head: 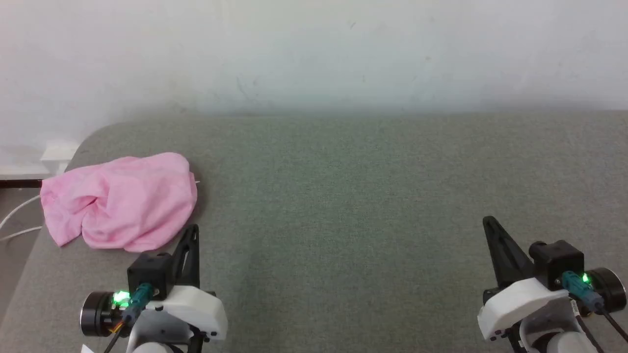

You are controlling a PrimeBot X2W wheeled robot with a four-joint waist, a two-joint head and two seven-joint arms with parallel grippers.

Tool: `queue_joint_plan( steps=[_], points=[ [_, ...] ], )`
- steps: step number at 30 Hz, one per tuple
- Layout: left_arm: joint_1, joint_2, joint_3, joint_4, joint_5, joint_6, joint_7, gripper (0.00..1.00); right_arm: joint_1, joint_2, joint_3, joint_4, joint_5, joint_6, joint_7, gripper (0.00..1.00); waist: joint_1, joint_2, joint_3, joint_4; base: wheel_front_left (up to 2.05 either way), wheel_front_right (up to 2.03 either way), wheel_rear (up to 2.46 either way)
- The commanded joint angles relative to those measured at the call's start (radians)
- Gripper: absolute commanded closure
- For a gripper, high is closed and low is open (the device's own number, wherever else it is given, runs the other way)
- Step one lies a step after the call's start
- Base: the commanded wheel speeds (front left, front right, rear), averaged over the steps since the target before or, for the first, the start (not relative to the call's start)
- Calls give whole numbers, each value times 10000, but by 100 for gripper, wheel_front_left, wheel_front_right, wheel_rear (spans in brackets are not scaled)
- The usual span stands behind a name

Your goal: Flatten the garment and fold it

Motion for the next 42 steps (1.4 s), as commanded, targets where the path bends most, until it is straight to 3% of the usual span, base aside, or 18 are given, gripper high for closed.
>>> queue_joint_plan(
  steps=[1, 21, 22, 42],
  points=[
    [-21, -19, 37, -43, 64, 66, 3, 100, -147, 34, -1, -39, -74, -19, 5, 100, 0, 0, 0, 0, 0, 0, 0],
    [-21, -19, 37, -43, 64, 66, 3, 100, -147, 34, -1, -39, -74, -19, 5, 100, 0, 0, 0, 0, 0, 0, 0],
    [0, 0, -3, 0, -3, 0, -1, 0, 0, 0, 0, 0, 2, 0, -1, 0, 0, 0, 0, 0, 0, 0, 0],
    [-166, 23, -230, 279, -284, 208, -350, 0, -22, 0, -32, 79, 208, -1, -248, 0, 0, 0, -4, 489, 0, 0, 0]
  ],
)
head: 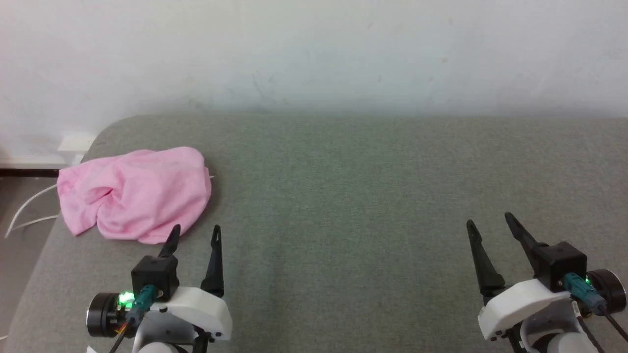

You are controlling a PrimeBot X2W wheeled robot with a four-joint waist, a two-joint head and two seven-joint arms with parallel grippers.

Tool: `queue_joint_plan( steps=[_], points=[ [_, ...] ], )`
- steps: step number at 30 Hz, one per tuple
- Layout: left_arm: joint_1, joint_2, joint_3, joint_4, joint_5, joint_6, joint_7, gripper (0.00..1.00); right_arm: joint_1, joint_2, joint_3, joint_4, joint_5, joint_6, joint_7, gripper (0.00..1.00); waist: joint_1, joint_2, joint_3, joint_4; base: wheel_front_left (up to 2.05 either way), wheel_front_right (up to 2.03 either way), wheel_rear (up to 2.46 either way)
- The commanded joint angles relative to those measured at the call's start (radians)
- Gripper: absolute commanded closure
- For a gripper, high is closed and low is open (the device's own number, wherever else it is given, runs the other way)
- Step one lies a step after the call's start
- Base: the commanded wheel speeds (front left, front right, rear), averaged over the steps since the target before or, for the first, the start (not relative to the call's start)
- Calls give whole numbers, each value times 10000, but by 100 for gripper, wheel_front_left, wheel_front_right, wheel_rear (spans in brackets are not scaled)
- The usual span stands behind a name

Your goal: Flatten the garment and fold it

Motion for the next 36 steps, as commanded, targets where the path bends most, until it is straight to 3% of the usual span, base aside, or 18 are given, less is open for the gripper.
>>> queue_joint_plan(
  steps=[1, 36],
  points=[
    [-125, 26, -38, 74, -96, 107, -103, 0, -37, 8, -12, 16, 100, -3, -119, 0, 0, 0, -7, 193, 0, 0, 0],
    [-160, 43, -222, 311, -681, 693, -816, 0, -155, 18, 82, -48, 471, -9, -419, 0, 0, 0, 103, 2513, -4, -4, -4]
  ],
)
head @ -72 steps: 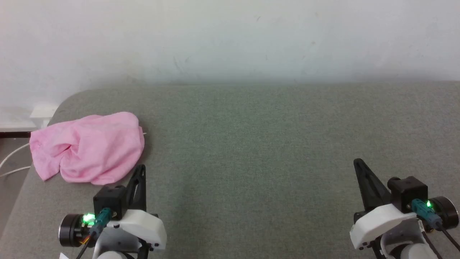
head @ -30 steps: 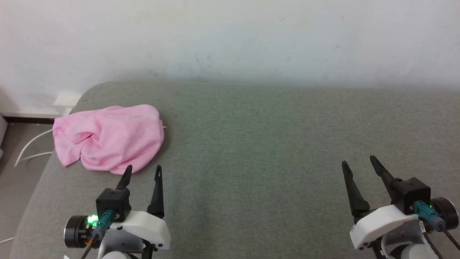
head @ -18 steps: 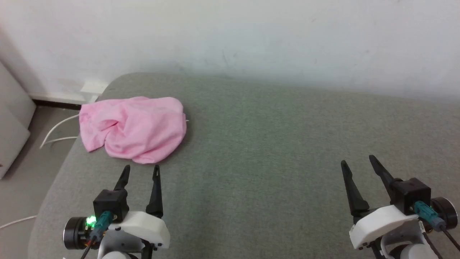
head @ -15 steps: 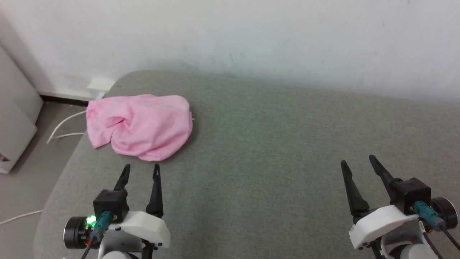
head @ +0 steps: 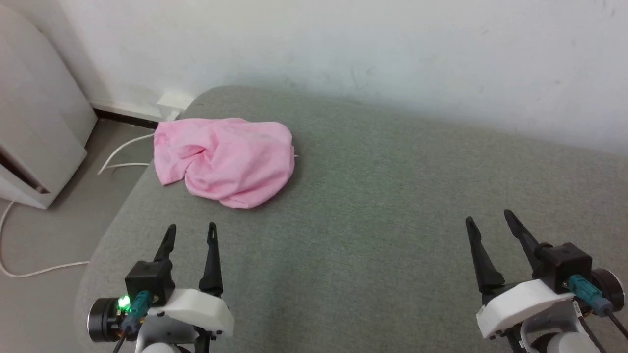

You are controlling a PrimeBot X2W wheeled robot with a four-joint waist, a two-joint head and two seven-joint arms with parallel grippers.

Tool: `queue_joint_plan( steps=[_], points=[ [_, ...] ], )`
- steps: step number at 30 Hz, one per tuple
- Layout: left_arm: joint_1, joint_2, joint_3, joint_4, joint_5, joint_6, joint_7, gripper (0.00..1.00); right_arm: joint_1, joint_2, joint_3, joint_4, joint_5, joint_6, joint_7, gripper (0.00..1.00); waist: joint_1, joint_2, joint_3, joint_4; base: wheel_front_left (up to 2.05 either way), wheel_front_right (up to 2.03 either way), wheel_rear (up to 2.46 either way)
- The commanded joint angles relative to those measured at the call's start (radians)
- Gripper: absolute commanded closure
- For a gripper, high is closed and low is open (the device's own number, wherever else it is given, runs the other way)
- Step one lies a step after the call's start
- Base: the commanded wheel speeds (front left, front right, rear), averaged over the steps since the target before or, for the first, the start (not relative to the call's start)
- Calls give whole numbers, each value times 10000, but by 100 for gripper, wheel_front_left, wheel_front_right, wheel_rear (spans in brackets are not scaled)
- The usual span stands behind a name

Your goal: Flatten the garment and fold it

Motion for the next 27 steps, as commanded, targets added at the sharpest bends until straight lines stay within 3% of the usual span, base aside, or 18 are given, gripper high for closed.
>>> queue_joint_plan(
  steps=[1, 27],
  points=[
    [-119, 7, -36, 54, -151, 121, -120, 0, -150, 15, 23, -31, 115, -9, -92, 0, 0, 0, 3, 148, 0, 0, 0],
    [-191, -13, -80, 259, -555, 492, -663, 0, -283, 23, 90, 34, 415, -13, -419, 0, 0, 0, 129, 1413, 0, 0, 0]
  ],
)
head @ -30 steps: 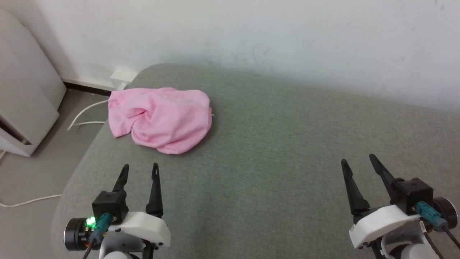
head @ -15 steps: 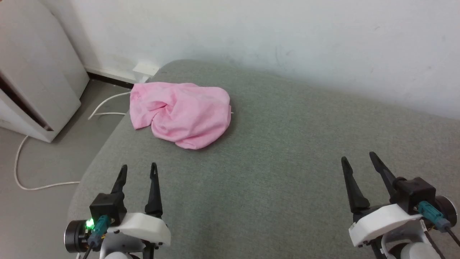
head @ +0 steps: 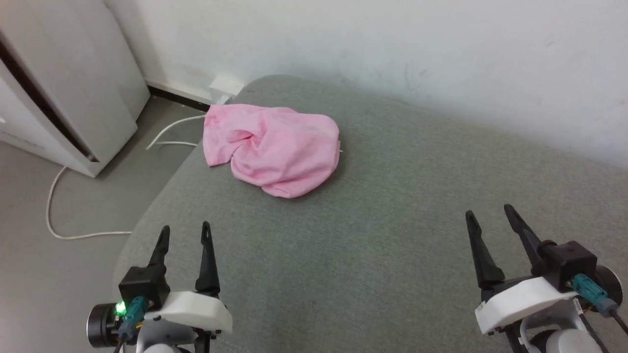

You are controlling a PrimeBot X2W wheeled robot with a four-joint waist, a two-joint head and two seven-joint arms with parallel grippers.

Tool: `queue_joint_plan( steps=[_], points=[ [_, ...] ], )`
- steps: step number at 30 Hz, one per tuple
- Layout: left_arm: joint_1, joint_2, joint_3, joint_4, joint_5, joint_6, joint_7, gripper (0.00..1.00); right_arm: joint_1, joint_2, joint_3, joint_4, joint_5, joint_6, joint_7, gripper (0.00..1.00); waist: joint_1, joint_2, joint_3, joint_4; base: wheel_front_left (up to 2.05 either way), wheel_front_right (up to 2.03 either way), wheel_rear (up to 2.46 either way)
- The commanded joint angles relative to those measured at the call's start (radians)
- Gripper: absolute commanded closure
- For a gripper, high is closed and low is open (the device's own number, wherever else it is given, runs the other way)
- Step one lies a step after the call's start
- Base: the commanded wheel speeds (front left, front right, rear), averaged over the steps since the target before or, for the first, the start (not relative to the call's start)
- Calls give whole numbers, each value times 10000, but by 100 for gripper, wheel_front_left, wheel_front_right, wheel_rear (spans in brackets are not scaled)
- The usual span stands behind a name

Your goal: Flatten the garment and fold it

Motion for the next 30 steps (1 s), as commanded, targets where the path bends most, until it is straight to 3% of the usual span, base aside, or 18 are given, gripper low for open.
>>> queue_joint_plan(
  steps=[1, 30],
  points=[
    [-187, -10, -19, 65, -102, 66, -135, 0, -175, 21, 37, 7, 92, -13, -100, 0, 0, 0, 25, 127, 0, 0, 0],
    [-255, -25, -69, 336, -526, 439, -741, 0, -295, 31, 149, 101, 393, -18, -421, 0, 0, 0, 106, 1331, 0, 0, 0]
  ],
)
